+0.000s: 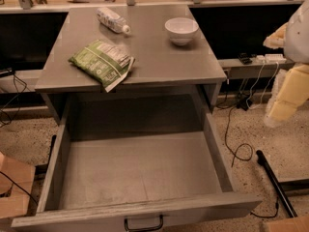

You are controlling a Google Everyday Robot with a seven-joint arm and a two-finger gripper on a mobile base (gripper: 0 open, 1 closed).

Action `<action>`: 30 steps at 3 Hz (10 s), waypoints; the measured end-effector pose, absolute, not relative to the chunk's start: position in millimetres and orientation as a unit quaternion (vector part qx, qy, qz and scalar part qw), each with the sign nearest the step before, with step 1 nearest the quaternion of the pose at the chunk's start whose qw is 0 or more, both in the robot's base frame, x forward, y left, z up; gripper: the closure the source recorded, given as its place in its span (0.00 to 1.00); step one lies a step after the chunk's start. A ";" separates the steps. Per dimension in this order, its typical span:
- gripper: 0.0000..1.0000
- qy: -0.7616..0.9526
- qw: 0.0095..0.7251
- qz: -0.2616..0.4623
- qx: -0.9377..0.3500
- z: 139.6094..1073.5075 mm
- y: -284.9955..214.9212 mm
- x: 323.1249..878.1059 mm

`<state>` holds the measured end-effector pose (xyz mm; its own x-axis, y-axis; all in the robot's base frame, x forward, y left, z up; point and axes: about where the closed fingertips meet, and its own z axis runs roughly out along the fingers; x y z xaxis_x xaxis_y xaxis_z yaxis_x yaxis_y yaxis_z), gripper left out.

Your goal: Close top drawer

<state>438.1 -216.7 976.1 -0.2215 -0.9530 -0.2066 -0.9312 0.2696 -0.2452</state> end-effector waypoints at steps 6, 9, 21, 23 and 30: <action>1.00 0.793 0.076 0.103 -0.596 844.2 -224.9 337.2; 1.00 0.794 0.019 0.158 -0.587 760.0 -215.2 324.2; 1.00 0.758 0.071 0.218 -0.611 630.8 -172.0 480.1; 1.00 0.750 0.113 0.158 -0.632 650.0 -161.8 519.1; 0.16 0.671 0.234 0.002 -0.703 754.0 -111.3 635.4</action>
Offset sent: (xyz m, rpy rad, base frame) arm -0.0009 0.0022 -0.0019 -0.0074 0.0078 0.0100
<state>635.4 -111.3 754.0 0.0984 -0.9433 -0.3170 -0.9450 0.0113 -0.3269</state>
